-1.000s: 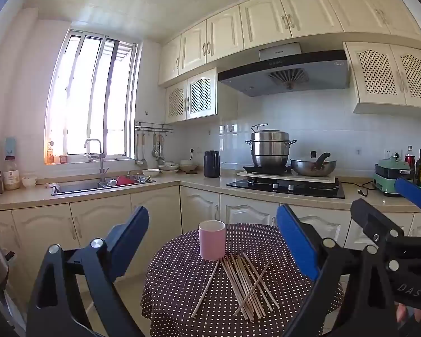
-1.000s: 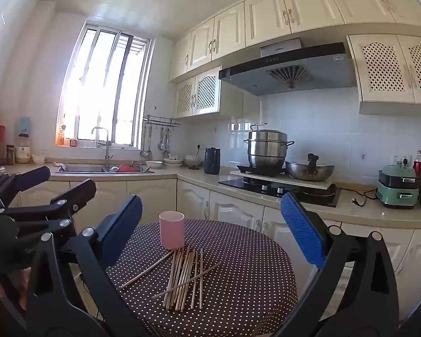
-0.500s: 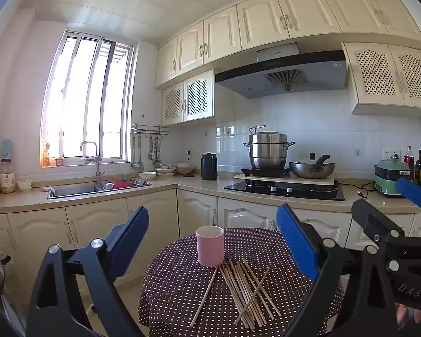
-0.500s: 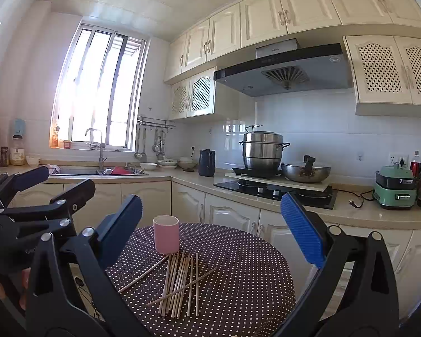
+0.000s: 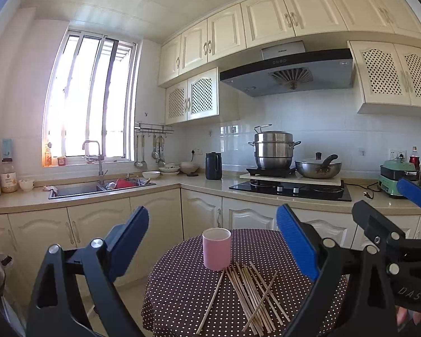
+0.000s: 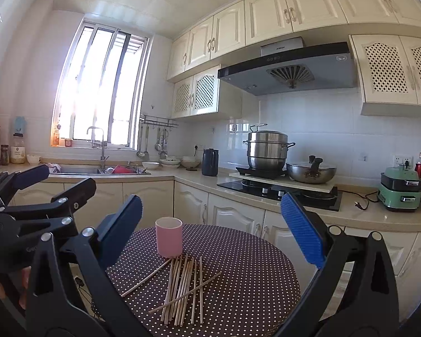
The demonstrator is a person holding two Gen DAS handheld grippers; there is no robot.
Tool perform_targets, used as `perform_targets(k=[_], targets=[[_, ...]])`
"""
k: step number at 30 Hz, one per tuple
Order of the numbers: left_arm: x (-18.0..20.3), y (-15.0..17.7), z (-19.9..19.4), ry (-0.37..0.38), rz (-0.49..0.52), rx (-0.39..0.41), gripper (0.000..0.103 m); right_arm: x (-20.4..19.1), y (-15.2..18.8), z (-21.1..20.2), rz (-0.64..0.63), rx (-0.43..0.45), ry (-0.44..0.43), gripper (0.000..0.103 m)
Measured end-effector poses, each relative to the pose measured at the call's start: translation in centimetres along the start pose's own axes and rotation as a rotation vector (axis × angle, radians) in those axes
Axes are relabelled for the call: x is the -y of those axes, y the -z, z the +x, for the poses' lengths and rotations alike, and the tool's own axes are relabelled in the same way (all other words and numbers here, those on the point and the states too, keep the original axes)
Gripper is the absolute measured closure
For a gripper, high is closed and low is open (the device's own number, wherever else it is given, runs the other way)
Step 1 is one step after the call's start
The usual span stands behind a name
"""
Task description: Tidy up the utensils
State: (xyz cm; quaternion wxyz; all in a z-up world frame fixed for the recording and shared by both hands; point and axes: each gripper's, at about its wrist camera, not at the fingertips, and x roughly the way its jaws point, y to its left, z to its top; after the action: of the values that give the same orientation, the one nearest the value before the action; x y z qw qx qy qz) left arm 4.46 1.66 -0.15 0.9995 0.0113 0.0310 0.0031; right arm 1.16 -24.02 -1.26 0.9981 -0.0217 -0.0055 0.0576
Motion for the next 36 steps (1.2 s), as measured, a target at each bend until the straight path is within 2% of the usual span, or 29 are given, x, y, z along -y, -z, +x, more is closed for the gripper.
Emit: perform_targets(k=[36], targets=[[-0.4,0.1,1.1,-0.017,0.009,-0.017,0.012,0.0,0.5,1.3,0.026,-0.03,0.0,0.006]])
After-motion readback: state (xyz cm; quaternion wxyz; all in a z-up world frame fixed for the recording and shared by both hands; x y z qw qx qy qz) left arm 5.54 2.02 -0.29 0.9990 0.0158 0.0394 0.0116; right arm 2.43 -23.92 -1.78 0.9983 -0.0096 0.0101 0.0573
